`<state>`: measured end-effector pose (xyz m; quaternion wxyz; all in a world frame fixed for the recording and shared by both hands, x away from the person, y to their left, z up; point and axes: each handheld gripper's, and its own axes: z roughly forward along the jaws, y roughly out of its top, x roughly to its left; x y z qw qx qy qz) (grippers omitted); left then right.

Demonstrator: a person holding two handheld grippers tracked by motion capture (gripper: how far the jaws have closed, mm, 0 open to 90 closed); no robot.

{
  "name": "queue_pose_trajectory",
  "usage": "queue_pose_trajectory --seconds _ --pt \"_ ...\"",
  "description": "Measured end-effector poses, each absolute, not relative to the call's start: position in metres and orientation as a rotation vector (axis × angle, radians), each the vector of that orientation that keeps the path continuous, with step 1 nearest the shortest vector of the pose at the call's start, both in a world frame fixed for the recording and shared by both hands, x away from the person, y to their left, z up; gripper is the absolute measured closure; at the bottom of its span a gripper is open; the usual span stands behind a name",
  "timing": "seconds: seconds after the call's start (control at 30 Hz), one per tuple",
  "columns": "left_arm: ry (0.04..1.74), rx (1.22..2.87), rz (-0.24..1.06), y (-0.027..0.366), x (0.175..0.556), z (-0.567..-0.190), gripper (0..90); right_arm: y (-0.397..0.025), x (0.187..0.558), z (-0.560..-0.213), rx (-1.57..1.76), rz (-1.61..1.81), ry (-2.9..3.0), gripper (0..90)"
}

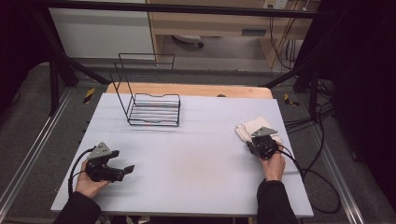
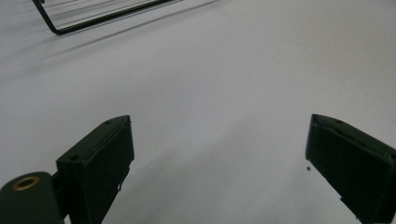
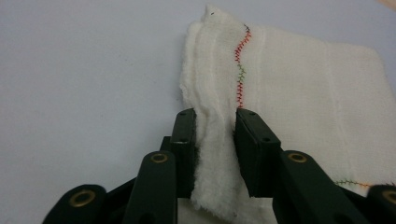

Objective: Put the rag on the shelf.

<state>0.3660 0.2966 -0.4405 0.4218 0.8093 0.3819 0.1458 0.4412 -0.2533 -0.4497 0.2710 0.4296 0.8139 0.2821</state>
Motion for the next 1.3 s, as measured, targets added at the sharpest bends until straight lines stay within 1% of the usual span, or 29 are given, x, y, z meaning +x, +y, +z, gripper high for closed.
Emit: queue_pose_trajectory --seconds 0.2,0.6,1.0,1.3 --pt "0.956 2.028 0.366 0.297 0.366 -0.440 7.9 -0.254 0.442 -0.448 1.210 0.775 2.167 78.7" --pt "0.958 2.030 0.365 0.297 0.366 -0.441 8.0 -0.258 0.436 -0.436 1.258 0.878 2.171 80.8" --pt "0.956 2.026 0.367 0.297 0.366 -0.440 8.1 -0.223 0.416 -0.428 1.173 1.008 2.266 80.9" --pt "0.956 2.028 0.368 0.296 0.365 -0.439 8.2 -0.198 0.395 -0.427 1.116 1.113 2.343 80.9"
